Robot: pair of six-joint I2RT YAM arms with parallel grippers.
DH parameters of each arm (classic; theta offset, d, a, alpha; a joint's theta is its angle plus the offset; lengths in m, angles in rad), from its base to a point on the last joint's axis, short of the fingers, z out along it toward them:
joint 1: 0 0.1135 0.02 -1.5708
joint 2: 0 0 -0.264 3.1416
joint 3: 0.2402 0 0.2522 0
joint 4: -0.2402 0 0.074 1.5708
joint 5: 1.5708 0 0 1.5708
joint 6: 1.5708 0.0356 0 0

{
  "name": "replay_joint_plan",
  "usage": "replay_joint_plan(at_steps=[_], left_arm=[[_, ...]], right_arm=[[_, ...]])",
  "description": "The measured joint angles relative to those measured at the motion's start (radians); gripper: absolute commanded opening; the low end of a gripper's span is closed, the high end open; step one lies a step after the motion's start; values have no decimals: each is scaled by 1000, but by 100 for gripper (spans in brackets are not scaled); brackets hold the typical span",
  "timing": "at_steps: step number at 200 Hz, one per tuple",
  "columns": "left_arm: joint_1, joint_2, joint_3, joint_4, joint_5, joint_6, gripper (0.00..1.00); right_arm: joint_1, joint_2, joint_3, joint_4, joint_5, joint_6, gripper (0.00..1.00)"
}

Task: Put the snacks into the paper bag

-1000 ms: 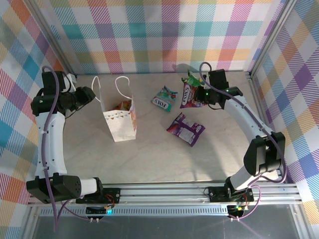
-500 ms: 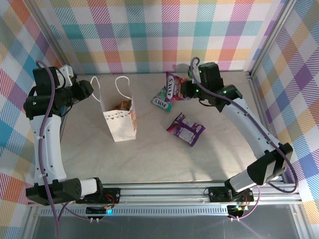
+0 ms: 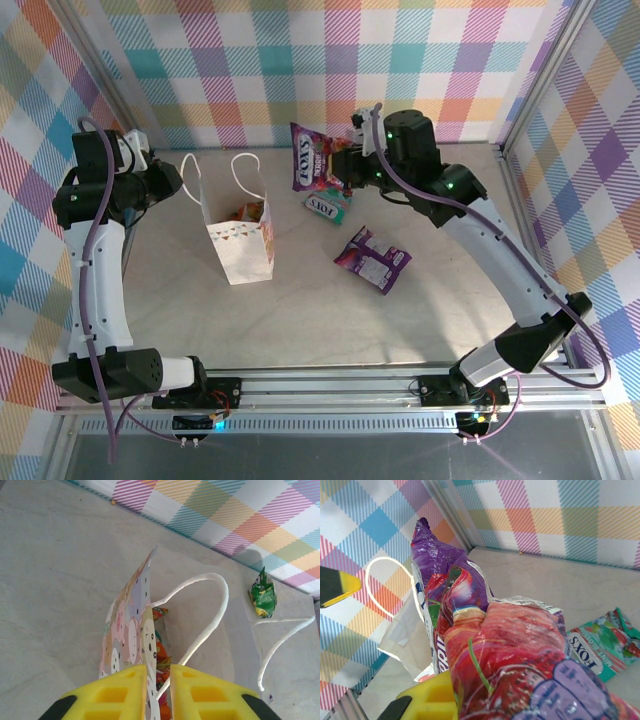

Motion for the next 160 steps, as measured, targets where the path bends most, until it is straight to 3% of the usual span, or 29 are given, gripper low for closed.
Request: replay_joint_plan(at_steps=[141,160], left_arm=[[0,-56,-69,0,-25,-79,13],[0,-69,-82,1,-23,-79,19]], right_arm=[[51,69,69,84,-71,-6,10],[61,98,98,83,-90,-3,10]])
